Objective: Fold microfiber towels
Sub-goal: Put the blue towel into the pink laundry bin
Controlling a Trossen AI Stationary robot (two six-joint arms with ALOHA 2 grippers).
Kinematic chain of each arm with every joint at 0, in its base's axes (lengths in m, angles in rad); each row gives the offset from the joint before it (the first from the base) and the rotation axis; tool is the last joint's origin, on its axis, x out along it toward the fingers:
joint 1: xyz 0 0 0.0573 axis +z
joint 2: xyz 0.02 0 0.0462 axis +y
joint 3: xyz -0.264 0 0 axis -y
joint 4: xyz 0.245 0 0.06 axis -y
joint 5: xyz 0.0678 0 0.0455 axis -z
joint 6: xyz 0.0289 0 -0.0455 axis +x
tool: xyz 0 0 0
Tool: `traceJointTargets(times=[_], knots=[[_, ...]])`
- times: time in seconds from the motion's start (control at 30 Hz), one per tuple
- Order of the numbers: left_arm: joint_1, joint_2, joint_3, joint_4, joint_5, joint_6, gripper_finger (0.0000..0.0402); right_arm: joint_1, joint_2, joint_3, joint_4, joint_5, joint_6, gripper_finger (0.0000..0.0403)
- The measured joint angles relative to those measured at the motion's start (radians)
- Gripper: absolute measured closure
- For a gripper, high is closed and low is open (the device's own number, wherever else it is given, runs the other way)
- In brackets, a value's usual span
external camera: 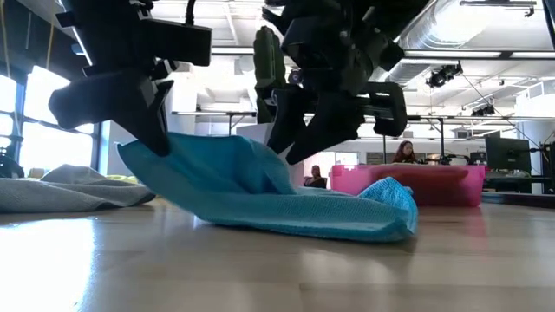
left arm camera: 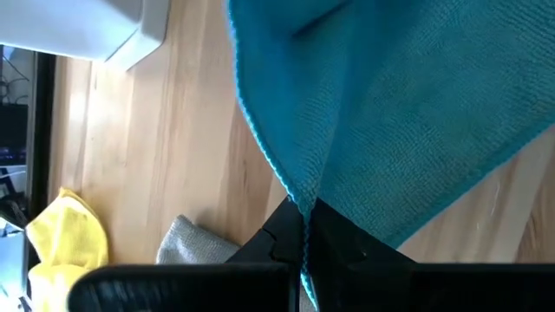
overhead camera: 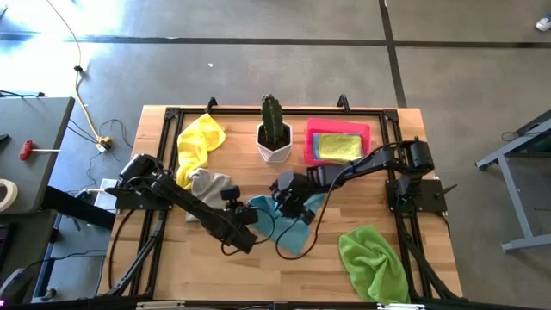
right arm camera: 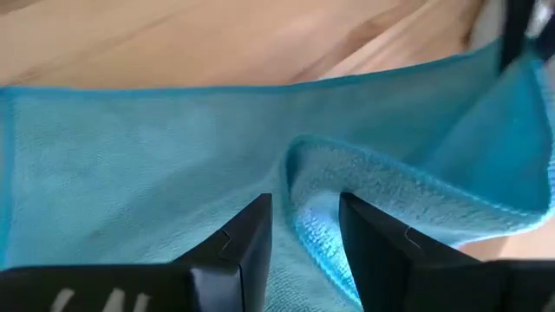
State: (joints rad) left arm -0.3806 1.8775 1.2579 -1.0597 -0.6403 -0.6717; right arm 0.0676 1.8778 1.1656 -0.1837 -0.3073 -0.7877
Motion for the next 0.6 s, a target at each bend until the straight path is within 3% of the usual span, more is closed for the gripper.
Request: traceJointTargets(times=[0.4, 0.6], knots=[[-0.001, 0.0, 0.0, 0.002, 0.003, -0.007, 0.0401, 0.001, 0.021, -0.002, -0.069, -0.01, 0.002, 0.0309], [-0.018, 0.0, 0.0, 0.012, 0.065, -0.008, 0.0401, -0.002, 0.021, -0.002, -0.144, 0.133, 0.052, 0.0314]])
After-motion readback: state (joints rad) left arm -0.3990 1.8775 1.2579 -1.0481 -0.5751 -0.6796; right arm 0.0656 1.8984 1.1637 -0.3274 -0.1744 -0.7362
